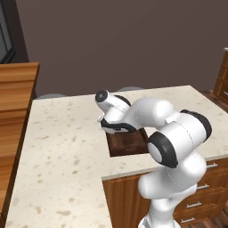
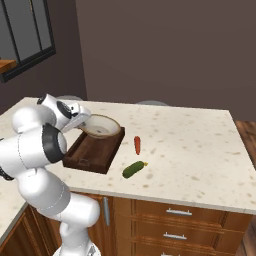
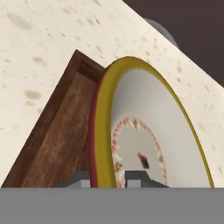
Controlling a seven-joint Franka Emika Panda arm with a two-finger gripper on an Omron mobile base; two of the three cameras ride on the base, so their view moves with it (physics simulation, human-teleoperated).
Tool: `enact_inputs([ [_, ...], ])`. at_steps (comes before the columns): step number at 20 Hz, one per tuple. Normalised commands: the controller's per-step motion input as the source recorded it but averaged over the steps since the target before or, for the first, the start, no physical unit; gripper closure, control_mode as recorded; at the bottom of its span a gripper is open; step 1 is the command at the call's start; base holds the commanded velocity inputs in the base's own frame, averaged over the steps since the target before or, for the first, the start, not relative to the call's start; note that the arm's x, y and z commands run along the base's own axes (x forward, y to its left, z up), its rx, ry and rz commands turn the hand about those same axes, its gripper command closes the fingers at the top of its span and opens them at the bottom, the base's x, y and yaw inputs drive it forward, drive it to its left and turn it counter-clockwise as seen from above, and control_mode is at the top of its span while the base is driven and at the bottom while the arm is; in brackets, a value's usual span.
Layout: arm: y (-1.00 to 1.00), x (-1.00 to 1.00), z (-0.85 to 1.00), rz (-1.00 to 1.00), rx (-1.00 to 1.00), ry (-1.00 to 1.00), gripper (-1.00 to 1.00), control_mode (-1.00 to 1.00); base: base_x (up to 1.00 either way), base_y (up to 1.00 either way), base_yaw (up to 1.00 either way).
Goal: Place the two vegetables and bowl onto the tray for setting up a vegetable dip station.
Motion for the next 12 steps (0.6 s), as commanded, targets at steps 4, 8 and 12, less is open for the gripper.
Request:
enact_inputs([
  [4, 0.0, 0.12, -0.09, 0.0, 0.0, 0.0, 1.0, -1.0, 0.0, 0.0, 0.0],
  [8, 0.01, 0.14, -0.08, 0.0, 0.0, 0.0, 1.0, -1.0, 0.0, 0.0, 0.0],
  [12, 0.01, 0.11, -0.08, 0.0, 0.0, 0.0, 1.0, -1.0, 0.0, 0.0, 0.0],
])
